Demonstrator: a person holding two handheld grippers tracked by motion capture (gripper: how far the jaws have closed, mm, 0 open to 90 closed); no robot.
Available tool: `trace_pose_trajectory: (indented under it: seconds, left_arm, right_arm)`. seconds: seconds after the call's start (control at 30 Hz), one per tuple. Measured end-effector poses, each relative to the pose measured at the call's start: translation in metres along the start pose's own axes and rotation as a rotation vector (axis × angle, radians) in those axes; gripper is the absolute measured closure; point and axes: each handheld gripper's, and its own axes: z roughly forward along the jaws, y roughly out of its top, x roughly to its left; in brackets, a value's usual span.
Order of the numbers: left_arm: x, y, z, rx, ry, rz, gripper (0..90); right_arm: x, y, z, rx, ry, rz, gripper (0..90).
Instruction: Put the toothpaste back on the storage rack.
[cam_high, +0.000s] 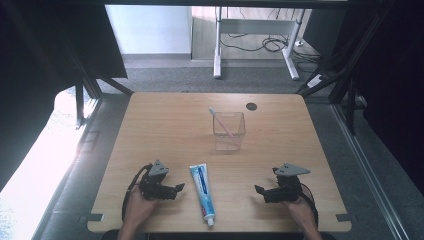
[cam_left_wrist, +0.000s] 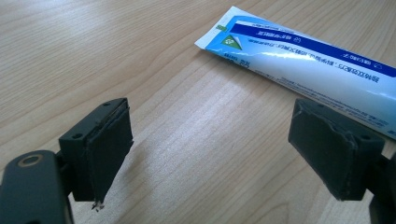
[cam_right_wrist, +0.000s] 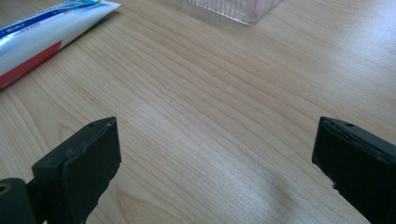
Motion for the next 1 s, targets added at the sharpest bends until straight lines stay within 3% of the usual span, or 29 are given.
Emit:
trace_pose_trajectory:
  seconds: [0.17, 0.33, 0.43, 0.57, 0.67, 1.0]
  left_arm:
    - [-0.004, 0.003, -0.001, 0.005, -0.012, 0.001, 14.3]
    - [-0.011, 0.008, -0.003, 0.013, -0.033, 0.014, 21.5]
    - [-0.014, 0.011, -0.004, 0.010, -0.046, 0.010, 31.4]
    - [-0.015, 0.013, -0.006, -0.014, -0.121, -0.039, 44.4]
    - [-0.016, 0.014, -0.005, -0.011, -0.153, -0.048, 52.6]
    - [-0.035, 0.026, -0.003, 0.012, -0.180, 0.017, 78.3]
  right_arm:
    - [-0.001, -0.003, 0.001, 0.009, -0.004, -0.003, 1.7]
    - [-0.001, -0.004, 0.001, 0.006, -0.004, -0.001, 1.7]
    - [0.000, -0.004, 0.002, 0.004, -0.006, -0.006, 1.7]
    - [-0.001, -0.004, 0.001, 0.004, -0.015, -0.008, 1.7]
    - [-0.003, -0.005, 0.000, 0.004, -0.025, -0.008, 1.7]
    - [-0.004, -0.006, 0.000, 0.015, -0.040, -0.009, 1.8]
